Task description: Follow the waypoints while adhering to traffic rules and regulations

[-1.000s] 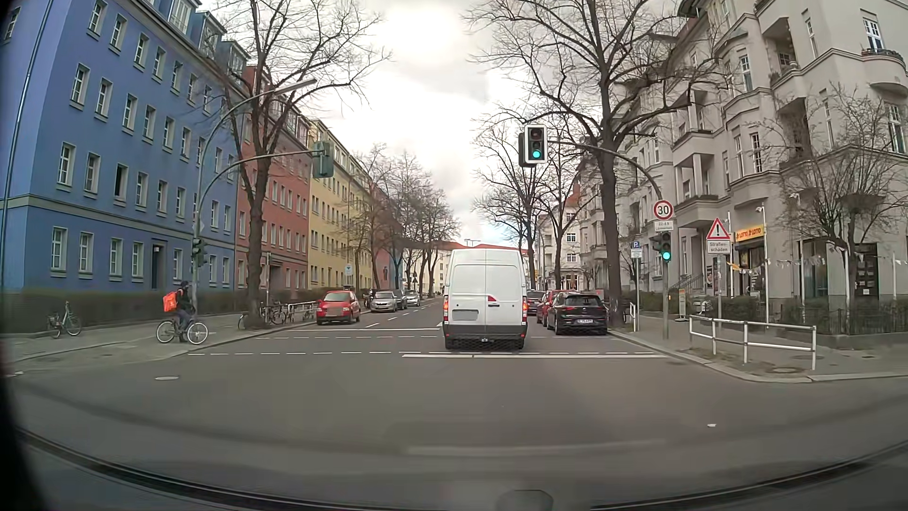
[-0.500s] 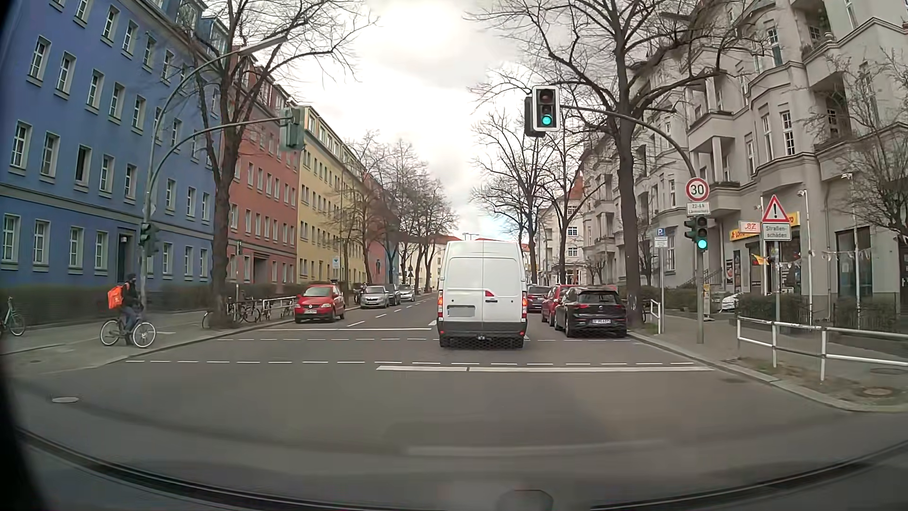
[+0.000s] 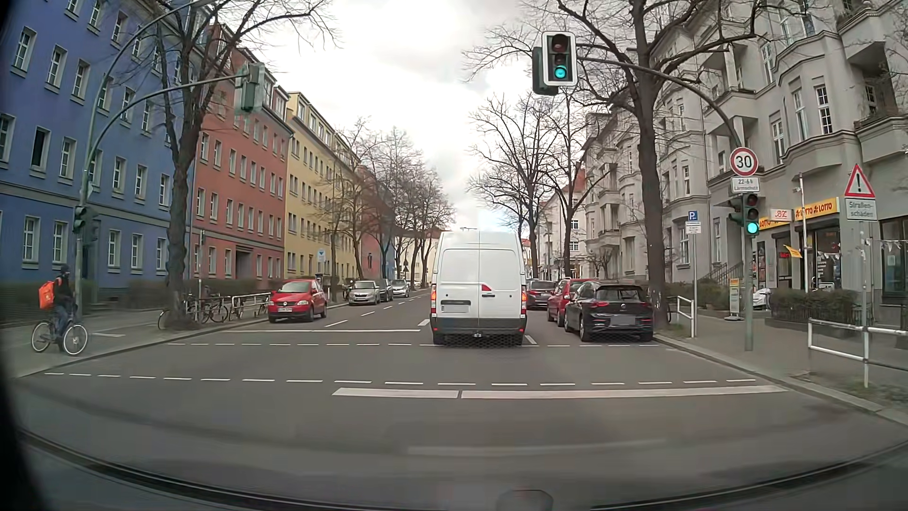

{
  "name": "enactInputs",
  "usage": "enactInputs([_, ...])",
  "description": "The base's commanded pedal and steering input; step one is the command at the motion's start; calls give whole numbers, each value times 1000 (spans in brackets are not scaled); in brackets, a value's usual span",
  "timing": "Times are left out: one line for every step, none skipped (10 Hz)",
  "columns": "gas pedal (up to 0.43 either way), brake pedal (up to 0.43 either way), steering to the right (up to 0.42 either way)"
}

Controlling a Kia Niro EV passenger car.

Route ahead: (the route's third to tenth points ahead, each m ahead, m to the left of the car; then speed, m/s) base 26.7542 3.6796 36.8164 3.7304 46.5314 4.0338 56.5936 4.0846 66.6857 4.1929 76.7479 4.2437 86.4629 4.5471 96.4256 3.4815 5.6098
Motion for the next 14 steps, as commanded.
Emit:
enactInputs([0,73,0])
enactInputs([0,73,-6])
enactInputs([0,73,-7])
enactInputs([0,73,-7])
enactInputs([0,79,-7])
enactInputs([0,91,-7])
enactInputs([0,98,-7])
enactInputs([0,98,-7])
enactInputs([0,98,-7])
enactInputs([0,98,-7])
enactInputs([0,98,-7])
enactInputs([0,98,-7])
enactInputs([0,98,-7])
enactInputs([0,91,-7])
